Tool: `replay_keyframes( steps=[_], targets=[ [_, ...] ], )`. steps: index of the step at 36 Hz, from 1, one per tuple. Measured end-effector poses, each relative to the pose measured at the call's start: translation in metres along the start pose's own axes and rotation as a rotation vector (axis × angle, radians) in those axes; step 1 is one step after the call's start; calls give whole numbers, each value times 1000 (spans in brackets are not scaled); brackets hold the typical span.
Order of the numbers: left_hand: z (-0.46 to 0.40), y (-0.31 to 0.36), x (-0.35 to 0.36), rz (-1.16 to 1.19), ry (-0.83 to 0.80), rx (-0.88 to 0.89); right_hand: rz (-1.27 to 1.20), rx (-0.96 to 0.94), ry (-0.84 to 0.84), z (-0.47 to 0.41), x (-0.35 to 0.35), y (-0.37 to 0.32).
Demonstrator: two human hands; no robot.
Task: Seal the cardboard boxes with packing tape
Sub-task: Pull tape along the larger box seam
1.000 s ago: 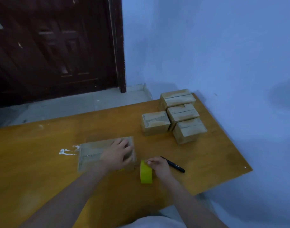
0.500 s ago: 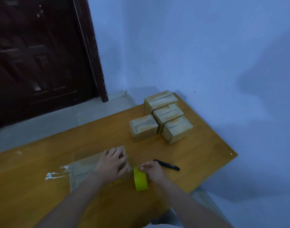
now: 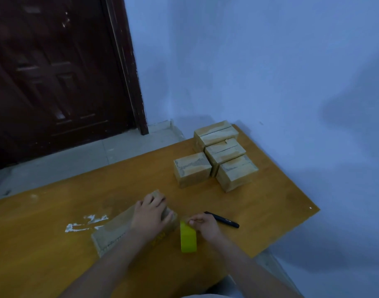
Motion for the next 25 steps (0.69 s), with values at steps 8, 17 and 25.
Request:
replay_keyframes(
  steps=[8, 17, 25],
  targets=[
    [-16, -9, 1, -11, -104, 141, 18, 2, -58, 0, 5, -9],
    [-9, -10, 2, 102, -86, 103, -2, 16, -88, 1, 8, -10],
    [-11, -27, 4, 687, -328, -220, -27, 51, -86, -2, 7, -9]
  ],
)
Point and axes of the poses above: each hand's wrist, its own z-axis away from the middle knuckle, its own x-axis out of the palm, y = z × x, the point moved 5 cm from there along -z, towards the middle knuckle
